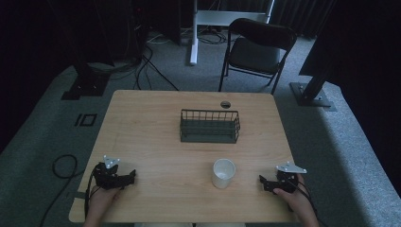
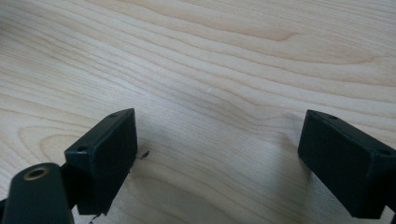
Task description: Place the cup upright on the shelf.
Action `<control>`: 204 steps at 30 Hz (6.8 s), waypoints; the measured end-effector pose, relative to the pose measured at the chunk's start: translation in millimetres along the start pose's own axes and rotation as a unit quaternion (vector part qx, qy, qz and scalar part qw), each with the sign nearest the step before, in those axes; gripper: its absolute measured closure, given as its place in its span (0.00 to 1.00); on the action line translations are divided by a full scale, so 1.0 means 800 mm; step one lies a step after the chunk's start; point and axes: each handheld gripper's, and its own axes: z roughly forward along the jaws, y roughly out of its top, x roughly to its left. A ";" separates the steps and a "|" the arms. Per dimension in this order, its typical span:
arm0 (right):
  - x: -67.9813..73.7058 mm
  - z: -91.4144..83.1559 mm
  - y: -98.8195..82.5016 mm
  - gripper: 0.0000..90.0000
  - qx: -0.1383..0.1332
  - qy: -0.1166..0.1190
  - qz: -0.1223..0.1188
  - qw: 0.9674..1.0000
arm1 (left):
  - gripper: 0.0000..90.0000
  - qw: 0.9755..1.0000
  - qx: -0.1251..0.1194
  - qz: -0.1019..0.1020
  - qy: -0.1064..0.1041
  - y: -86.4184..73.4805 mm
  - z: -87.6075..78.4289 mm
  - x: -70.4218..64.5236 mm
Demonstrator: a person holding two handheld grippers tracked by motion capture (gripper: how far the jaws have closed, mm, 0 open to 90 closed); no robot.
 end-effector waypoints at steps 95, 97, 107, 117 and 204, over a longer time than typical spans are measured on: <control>0.104 -0.025 0.043 0.15 -0.083 0.203 -0.121 0.968 | 0.01 1.000 0.000 0.004 -0.005 -0.002 -0.002 0.004; 0.107 -0.024 0.046 0.15 -0.083 0.206 -0.122 0.967 | 0.01 1.000 0.000 0.004 -0.005 -0.002 -0.002 0.004; 0.121 -0.019 0.059 0.15 -0.091 0.220 -0.135 0.962 | 0.01 1.000 0.000 0.005 -0.005 -0.002 -0.002 0.005; 0.132 -0.010 0.064 0.15 -0.103 0.225 -0.139 0.959 | 0.01 1.000 0.000 0.005 -0.005 -0.002 -0.002 0.005; 0.186 -0.010 0.238 0.22 -0.210 0.182 -0.103 0.955 | 0.01 1.000 0.000 0.004 -0.005 -0.002 -0.002 0.004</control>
